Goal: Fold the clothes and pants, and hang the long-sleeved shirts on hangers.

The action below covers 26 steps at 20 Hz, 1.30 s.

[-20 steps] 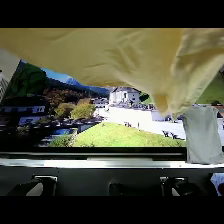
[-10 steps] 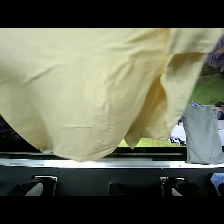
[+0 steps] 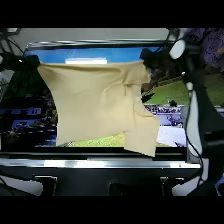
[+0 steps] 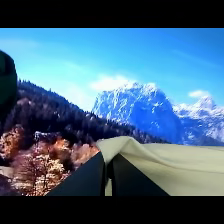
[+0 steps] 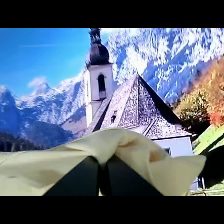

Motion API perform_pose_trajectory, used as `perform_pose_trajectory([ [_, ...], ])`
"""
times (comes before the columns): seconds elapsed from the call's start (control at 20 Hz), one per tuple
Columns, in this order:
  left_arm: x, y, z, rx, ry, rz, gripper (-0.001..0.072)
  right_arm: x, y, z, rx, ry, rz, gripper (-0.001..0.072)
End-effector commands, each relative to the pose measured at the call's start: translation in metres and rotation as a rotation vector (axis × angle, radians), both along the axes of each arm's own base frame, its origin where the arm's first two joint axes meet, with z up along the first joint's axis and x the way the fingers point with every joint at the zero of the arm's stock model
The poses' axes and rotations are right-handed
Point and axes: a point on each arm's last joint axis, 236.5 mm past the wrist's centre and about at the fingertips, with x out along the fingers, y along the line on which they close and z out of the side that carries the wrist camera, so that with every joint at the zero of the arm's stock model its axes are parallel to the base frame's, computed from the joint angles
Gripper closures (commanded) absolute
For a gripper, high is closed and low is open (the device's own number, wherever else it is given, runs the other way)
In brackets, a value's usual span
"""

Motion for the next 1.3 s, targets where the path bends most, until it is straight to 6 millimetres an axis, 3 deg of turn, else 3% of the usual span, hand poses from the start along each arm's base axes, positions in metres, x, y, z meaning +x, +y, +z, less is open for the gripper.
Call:
perform_pose_trajectory([
  [0.0,0.016,-0.006,-0.111,-0.027,0.167,-0.009,0.0688,0.025,0.017,-0.113,0.072,0.144,-0.026,0.068],
  [0.1,0.015,-0.02,-0.137,-0.035,0.216,-0.032,0.0688,0.023,0.028,-0.141,0.126,0.204,-0.027,0.0679],
  [0.25,0.014,-0.037,-0.151,-0.035,0.239,-0.059,0.0654,0.022,0.033,-0.147,0.148,0.222,-0.021,0.0655],
  [0.3,0.014,-0.038,-0.149,-0.042,0.241,-0.052,0.0527,0.019,0.032,-0.144,0.148,0.229,-0.018,0.058],
  [0.4,0.007,-0.034,-0.135,-0.067,0.269,-0.027,0.0023,0.009,0.022,-0.128,0.132,0.244,0.011,0.0366],
  [0.5,-0.005,-0.015,-0.109,-0.072,0.296,-0.016,0.0007,-0.009,-0.004,-0.098,0.069,0.244,0.09,0.0215],
  [0.65,-0.031,0.025,-0.067,-0.101,0.304,0.039,0.0007,-0.037,-0.071,-0.043,-0.066,0.193,0.19,0.0208],
  [0.75,-0.056,0.043,-0.049,-0.172,0.328,0.072,0.0007,-0.069,-0.121,-0.029,-0.113,0.227,0.232,0.0208],
  [0.9,-0.095,0.062,-0.044,-0.247,0.355,0.115,0.0007,-0.132,-0.159,-0.046,0.059,0.329,0.263,0.0208],
  [1.0,-0.123,0.066,-0.057,-0.274,0.404,0.151,0.0007,-0.174,-0.174,-0.079,0.136,0.418,0.228,0.0208],
  [1.1,-0.142,0.061,-0.07,-0.313,0.446,0.165,0.0007,-0.204,-0.173,-0.11,0.2,0.462,0.201,0.0203],
  [1.15,-0.15,0.057,-0.078,-0.323,0.476,0.164,0.0008,-0.217,-0.168,-0.126,0.206,0.49,0.205,0.0154],
  [1.25,-0.158,0.049,-0.089,-0.341,0.524,0.154,0.0008,-0.23,-0.153,-0.154,0.247,0.51,0.204,0.0148],
])
